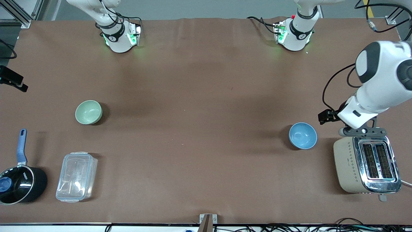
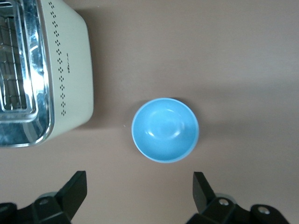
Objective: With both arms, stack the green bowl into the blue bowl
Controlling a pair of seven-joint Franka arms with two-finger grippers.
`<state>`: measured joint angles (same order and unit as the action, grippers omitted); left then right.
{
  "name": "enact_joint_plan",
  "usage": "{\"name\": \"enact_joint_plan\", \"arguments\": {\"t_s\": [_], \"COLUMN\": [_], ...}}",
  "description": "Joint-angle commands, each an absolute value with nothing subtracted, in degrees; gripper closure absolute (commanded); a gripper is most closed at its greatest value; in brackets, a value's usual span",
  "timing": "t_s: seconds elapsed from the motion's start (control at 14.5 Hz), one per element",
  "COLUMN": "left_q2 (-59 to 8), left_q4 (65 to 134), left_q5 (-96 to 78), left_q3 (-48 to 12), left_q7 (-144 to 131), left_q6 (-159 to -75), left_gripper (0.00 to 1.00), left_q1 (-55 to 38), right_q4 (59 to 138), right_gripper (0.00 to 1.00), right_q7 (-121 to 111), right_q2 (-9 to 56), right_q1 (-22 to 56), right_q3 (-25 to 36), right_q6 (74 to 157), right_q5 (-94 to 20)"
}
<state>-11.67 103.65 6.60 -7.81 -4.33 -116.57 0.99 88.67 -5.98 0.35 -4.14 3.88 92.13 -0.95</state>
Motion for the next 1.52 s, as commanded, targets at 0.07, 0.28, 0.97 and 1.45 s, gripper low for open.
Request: {"name": "enact_joint_plan", "arguments": {"t_s": [0.07,0.28,0.97,1.45], "left_q2": [-12.1,-14.3,-22.8,-25.3], "left_q4": [113.0,117.7,121.3,121.3], "left_q5": [8.2,8.3,8.3,8.3], "left_q3": [-7.7,-7.6,-7.6,-7.3], "left_q7": [-4.7,-4.7,-4.7,-4.7], "left_q6": [-128.7,-138.5,-152.8,-154.2], "left_gripper": [0.00,0.00,0.08,0.23], "left_q1": [2.1,3.8,5.8,5.9], "right_q4": [97.8,106.2,128.7,130.7], "right_gripper": [0.00,0.00,0.02,0.02], "right_q7": [-7.0,-10.1,-10.9,-11.8], "right_q2": [-0.4,-0.4,9.5,13.6], "right_q1": [-4.9,-6.7,-9.8,-13.1], "right_q3": [4.1,4.2,4.1,4.0], "right_q6": [100.0,109.1,136.8,136.8], "right_q5": [-0.3,-0.4,-0.4,-0.6]}}
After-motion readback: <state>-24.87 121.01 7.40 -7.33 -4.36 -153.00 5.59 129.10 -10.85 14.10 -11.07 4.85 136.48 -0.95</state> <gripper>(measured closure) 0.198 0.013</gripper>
